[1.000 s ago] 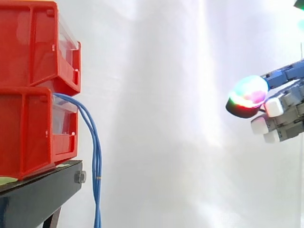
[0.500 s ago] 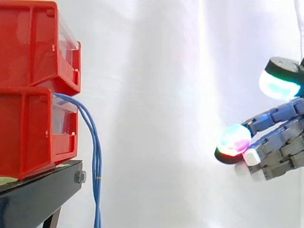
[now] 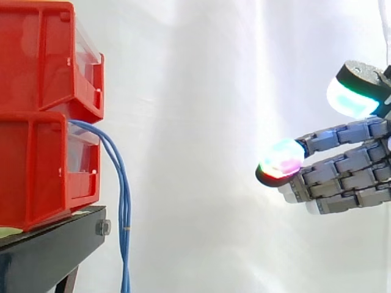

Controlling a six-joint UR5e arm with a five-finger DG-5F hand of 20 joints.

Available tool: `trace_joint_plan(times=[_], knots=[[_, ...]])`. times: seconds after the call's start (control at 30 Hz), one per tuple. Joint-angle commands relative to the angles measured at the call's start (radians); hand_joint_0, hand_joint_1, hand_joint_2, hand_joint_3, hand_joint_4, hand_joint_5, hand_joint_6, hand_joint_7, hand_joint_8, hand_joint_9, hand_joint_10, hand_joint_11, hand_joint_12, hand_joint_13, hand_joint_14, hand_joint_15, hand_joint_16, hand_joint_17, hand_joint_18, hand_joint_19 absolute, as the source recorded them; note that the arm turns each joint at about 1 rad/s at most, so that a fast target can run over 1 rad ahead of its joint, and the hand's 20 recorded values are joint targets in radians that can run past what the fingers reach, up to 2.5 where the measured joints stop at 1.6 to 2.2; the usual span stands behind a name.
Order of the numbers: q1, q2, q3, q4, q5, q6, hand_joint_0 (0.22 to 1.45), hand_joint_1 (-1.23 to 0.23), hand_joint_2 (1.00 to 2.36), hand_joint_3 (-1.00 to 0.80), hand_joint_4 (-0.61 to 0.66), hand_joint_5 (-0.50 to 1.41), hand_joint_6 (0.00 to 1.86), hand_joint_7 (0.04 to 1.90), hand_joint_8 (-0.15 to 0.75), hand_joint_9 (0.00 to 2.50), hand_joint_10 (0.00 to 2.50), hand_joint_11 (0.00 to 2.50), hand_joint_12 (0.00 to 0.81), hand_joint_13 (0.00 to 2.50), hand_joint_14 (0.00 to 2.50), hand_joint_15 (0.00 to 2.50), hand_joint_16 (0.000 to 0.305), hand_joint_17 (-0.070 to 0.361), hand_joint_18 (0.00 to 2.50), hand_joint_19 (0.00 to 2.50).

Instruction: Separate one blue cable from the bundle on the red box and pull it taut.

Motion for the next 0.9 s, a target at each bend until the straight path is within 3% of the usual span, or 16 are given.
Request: trace_joint_plan(times=[0.0, 0.37, 0.7, 0.87], knots=[[0.002, -0.001, 0.0, 0.028, -0.001, -0.045, 0.4, -0.58, 1.0, -0.5, 0.18, -0.23, 0.5, 0.7, 0.266, 0.18, 0.0, 0.0, 0.365, 0.0, 0.0, 0.03, 0.077, 0.174, 0.0, 0.0], [0.002, -0.099, 0.028, 0.108, 0.001, -0.015, 0.43, -0.58, 1.0, -0.5, 0.22, -0.21, 0.5, 0.72, 0.291, 0.35, 0.0, 0.06, 0.37, 0.07, 0.0, 0.05, 0.071, 0.159, 0.0, 0.0], [-0.003, -0.156, 0.081, 0.126, -0.001, -0.007, 0.44, -0.59, 1.0, -0.5, 0.24, -0.2, 0.5, 0.73, 0.301, 0.42, 0.0, 0.12, 0.371, 0.14, 0.0, 0.06, 0.067, 0.151, 0.0, 0.0], [-0.011, -0.213, 0.109, 0.134, -0.002, 0.024, 0.44, -0.59, 1.0, -0.5, 0.25, -0.2, 0.5, 0.74, 0.303, 0.44, 0.0, 0.14, 0.369, 0.17, 0.0, 0.08, 0.066, 0.148, 0.0, 0.0]])
